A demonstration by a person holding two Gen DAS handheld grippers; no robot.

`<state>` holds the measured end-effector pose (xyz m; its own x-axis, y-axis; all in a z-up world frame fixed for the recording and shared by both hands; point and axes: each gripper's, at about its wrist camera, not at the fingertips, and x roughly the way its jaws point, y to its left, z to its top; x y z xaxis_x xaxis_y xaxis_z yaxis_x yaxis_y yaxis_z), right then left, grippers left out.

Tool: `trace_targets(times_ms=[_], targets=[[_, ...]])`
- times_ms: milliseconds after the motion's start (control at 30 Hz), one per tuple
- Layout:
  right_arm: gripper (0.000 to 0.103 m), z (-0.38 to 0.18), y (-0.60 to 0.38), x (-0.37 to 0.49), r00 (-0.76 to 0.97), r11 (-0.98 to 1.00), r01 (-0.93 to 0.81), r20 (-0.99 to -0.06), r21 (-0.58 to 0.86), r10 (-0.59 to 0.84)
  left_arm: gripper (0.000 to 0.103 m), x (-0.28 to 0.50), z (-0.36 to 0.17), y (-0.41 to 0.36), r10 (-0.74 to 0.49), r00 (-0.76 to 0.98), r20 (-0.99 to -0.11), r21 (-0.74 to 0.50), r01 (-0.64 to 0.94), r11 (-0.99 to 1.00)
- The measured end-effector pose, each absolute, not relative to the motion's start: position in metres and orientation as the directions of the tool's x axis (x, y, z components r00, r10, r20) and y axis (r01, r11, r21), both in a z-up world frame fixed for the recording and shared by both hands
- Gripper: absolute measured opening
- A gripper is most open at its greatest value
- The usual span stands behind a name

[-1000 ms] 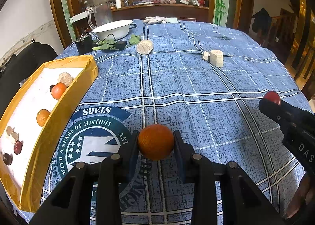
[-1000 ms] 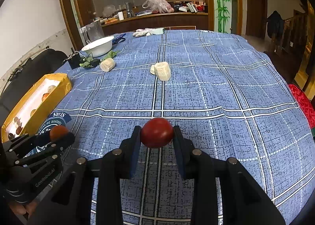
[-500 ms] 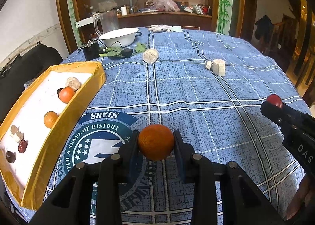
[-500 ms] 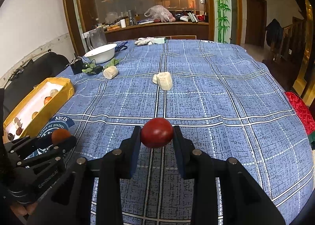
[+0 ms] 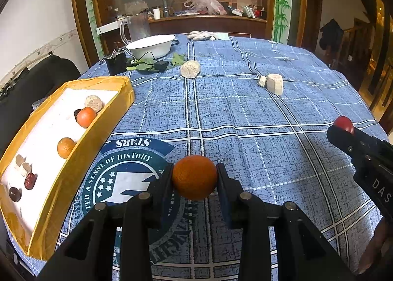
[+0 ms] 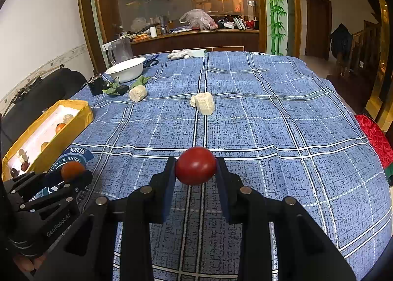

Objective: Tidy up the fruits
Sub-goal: 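Hold the red tomato and tangerine raised above the table, then carry the red tomato and tangerine over the yellow-rimmed tray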

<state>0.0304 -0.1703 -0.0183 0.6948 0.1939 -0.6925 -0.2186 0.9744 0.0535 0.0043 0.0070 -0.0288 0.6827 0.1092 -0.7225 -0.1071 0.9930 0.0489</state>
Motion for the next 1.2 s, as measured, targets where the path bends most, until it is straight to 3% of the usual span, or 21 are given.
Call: trace_targets(times_ms=[1200], targets=[[0.034, -0.016, -0.166, 0.028, 0.710, 0.975, -0.221, -0.684, 0.007, 0.166, 0.033, -0.018, -0.016, 0.041, 0.114, 0.718, -0.687, -0.019, -0.174, 0.985]])
